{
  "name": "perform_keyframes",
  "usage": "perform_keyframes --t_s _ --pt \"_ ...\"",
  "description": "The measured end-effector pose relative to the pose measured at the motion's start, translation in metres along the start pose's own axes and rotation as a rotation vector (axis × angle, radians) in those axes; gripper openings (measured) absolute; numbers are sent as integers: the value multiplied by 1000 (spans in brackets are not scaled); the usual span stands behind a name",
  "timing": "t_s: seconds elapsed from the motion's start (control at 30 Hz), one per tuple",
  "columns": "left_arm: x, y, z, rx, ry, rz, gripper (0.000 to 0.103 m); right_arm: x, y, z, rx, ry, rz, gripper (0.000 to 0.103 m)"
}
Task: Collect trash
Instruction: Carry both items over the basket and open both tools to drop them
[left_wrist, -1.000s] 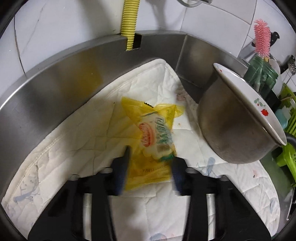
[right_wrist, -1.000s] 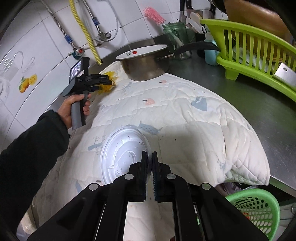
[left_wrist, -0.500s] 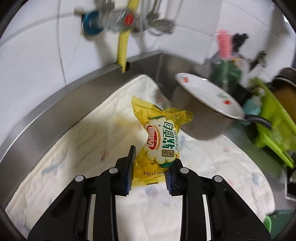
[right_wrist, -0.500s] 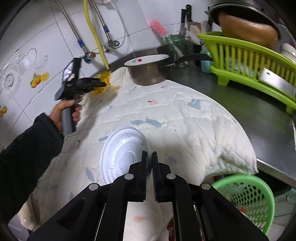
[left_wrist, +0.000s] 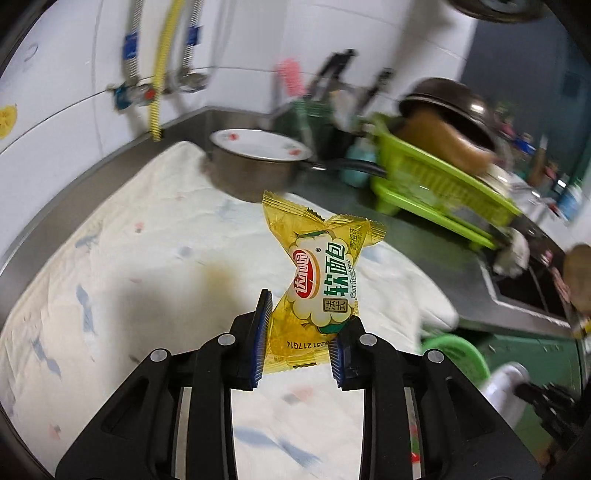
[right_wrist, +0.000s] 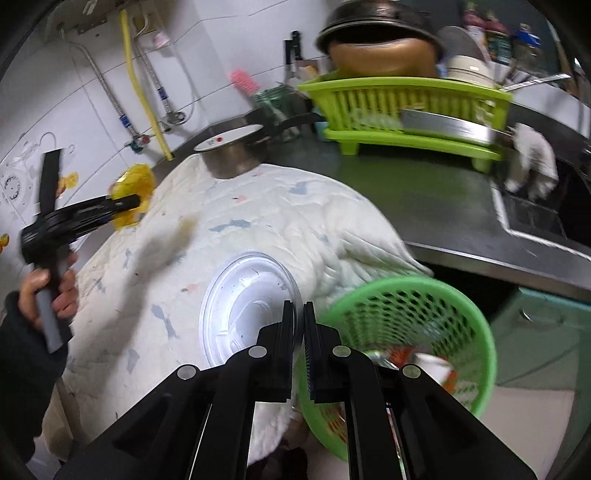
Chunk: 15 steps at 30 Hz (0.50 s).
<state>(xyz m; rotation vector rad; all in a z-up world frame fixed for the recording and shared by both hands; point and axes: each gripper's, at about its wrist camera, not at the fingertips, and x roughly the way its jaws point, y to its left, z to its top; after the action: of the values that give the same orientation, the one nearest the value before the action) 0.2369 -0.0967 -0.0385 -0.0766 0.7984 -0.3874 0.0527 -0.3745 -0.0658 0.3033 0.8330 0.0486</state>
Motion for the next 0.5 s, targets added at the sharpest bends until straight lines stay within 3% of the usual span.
perform_keyframes --t_s 0.2,0.33,0.5 --pt "-29 -60 -46 59 14 -87 28 -19 -33 -29 69 -2 -85 6" --pt "-30 -97 -75 84 59 -148 28 -25 -52 -43 82 9 -189 6" --pt "-22 -133 -102 117 104 -188 28 -22 -74 -57 150 38 -212 9"
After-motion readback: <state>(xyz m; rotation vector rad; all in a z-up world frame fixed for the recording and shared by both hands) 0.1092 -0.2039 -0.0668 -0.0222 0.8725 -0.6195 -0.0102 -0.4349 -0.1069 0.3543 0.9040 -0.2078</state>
